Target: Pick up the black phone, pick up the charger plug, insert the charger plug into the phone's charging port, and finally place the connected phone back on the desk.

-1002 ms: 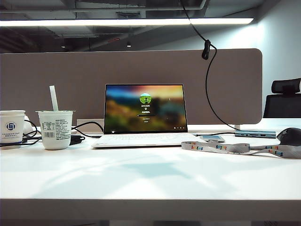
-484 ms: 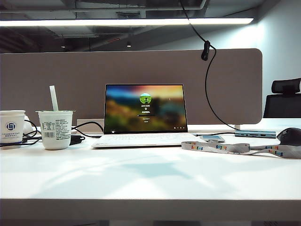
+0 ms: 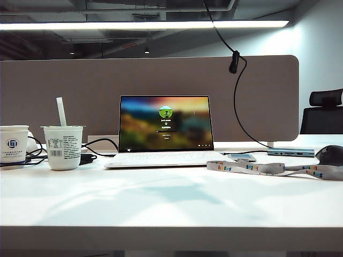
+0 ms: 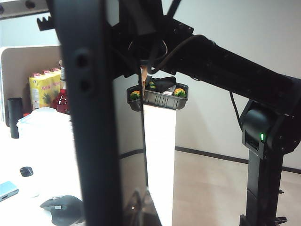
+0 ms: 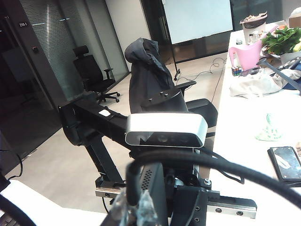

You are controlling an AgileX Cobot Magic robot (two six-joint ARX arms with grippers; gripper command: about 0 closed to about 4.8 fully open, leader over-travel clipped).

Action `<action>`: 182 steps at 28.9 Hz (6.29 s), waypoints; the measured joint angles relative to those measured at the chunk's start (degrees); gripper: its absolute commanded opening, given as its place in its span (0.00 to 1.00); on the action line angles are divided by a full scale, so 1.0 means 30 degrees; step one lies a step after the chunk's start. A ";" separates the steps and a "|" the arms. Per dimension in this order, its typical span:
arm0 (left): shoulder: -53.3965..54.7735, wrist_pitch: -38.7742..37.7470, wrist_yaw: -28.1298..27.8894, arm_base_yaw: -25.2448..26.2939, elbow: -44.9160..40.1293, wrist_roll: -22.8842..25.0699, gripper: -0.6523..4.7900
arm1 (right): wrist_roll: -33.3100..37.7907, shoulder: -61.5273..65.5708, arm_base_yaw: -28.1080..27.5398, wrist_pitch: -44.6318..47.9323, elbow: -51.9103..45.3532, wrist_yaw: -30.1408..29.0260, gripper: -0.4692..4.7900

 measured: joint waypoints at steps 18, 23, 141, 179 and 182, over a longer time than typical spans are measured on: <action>-0.0036 -1.0746 -0.0838 0.0029 0.3548 0.7825 0.11 | 0.0554 -0.0022 -0.0022 0.0444 0.0029 0.0015 0.08; -0.0044 -1.0739 -0.0721 0.0036 0.3548 0.7803 0.11 | 0.0554 -0.0022 -0.0160 0.0532 0.0029 0.0015 0.08; -0.0007 -1.3136 -0.4444 0.0976 0.4466 0.9938 0.11 | -0.1428 0.0299 -0.0692 0.0007 0.0007 0.1086 0.08; -0.1268 -1.0615 -0.8830 0.0954 0.4495 1.0273 0.11 | -1.6808 -0.0925 0.1042 -1.6575 -0.0430 2.2374 0.08; -0.1486 -1.0593 -0.8939 0.0976 0.4495 1.0273 0.11 | -1.7544 -0.0918 0.1705 -1.6189 -0.1829 2.3088 0.08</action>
